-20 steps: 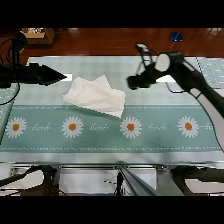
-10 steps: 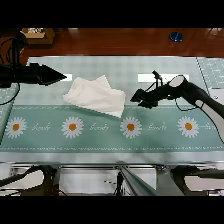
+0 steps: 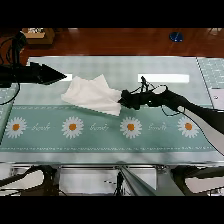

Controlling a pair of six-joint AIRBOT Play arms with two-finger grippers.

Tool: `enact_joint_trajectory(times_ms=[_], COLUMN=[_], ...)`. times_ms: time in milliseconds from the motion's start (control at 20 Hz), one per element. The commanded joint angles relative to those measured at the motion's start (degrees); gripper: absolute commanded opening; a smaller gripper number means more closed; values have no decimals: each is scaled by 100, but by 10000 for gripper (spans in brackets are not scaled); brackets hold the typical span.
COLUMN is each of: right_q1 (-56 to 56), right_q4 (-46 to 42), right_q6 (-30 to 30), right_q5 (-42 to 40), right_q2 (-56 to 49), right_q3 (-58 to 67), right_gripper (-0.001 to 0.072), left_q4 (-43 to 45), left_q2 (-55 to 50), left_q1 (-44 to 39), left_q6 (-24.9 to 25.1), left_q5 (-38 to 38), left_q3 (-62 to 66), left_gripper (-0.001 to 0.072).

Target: Fold the shirts.

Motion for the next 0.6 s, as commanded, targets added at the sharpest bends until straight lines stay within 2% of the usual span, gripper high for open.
enact_joint_trajectory(times_ms=[0,100,250,550], right_q1=[-55,-323,-826,-2439], right_q4=[498,398,-184,-2605], right_q6=[-378,-710,-529,1438], right_q5=[225,927,1429,1685], right_q2=[-11,170,872,2826], right_q3=[149,402,737,1145], right_gripper=[18,18,17,17], left_q4=[2,2,2,0], left_q2=[-4,-15,-46,-63], left_q1=[0,-2,0,-2], left_q6=[0,0,0,-2], left_q5=[9,7,9,238], left_q3=[0,0,0,0], left_gripper=[19,19,19,19])
